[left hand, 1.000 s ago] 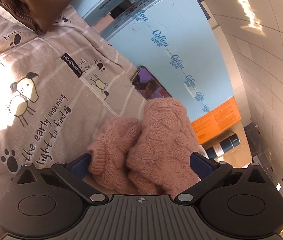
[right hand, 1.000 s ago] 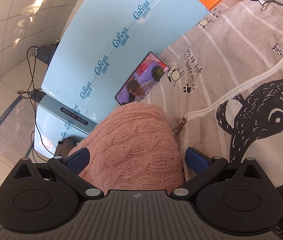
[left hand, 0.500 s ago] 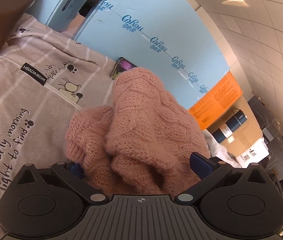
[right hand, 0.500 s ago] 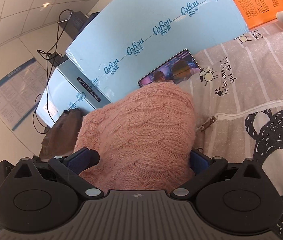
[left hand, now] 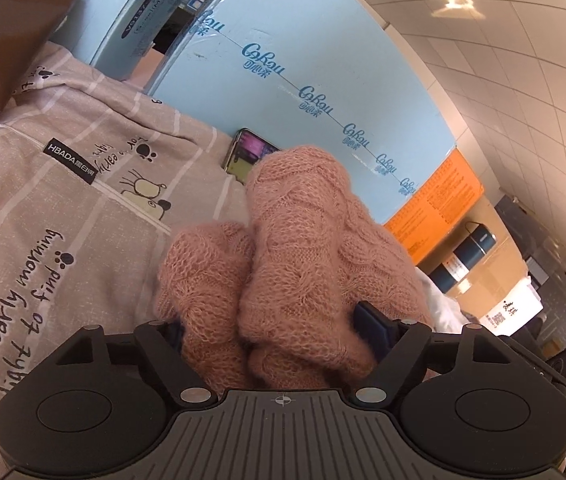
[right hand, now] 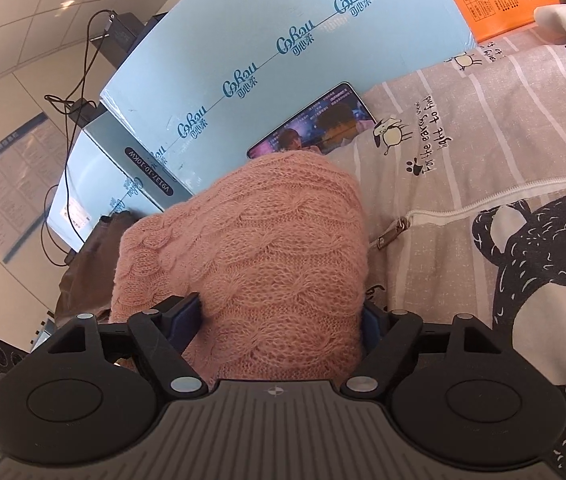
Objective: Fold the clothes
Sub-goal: 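Grasp the rolled pink sweater with both grippers from its two ends, then lift the rolled sweater with both grippers and carry it toward the brown garment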
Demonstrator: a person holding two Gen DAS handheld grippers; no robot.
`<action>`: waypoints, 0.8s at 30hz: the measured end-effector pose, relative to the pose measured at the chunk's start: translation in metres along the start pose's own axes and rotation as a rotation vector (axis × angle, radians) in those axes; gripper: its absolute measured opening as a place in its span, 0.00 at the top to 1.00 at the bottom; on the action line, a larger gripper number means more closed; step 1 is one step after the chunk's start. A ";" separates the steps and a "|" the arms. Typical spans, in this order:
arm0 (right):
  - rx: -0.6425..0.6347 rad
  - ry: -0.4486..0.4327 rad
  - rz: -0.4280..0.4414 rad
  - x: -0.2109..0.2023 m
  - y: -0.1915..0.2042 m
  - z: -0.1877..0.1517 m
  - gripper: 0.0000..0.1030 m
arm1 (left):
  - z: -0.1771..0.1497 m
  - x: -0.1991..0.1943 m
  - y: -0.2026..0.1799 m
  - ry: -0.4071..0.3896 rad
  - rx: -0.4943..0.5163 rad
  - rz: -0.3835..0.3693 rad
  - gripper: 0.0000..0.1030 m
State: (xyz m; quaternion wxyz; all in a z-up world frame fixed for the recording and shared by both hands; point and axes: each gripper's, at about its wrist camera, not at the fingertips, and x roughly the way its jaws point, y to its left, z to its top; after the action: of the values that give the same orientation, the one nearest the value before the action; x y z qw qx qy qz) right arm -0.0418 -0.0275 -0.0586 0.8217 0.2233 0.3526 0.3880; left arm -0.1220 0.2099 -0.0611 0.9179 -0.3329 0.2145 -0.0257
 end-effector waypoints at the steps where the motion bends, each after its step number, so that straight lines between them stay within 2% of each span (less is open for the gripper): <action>1: -0.006 -0.004 0.005 -0.001 0.000 0.000 0.33 | 0.000 0.000 0.000 -0.002 -0.001 -0.004 0.30; 10: -0.051 -0.046 0.092 -0.005 0.006 0.000 0.46 | -0.001 -0.013 -0.003 -0.053 0.017 -0.012 0.36; 16: -0.094 -0.045 0.197 -0.008 0.014 -0.003 0.48 | -0.006 -0.043 -0.006 -0.131 0.028 -0.007 0.37; 19: -0.107 -0.011 0.241 -0.006 0.022 -0.006 0.48 | -0.010 -0.064 -0.002 -0.160 0.029 0.012 0.37; 24: -0.174 0.047 0.269 0.000 0.058 -0.017 0.48 | -0.011 -0.102 0.014 -0.224 0.017 0.045 0.37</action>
State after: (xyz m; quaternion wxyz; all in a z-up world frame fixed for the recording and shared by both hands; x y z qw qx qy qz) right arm -0.0828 0.0091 -0.0322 0.7702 0.1873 0.3037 0.5286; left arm -0.2208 0.2335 -0.0390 0.9393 -0.3210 0.1175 0.0304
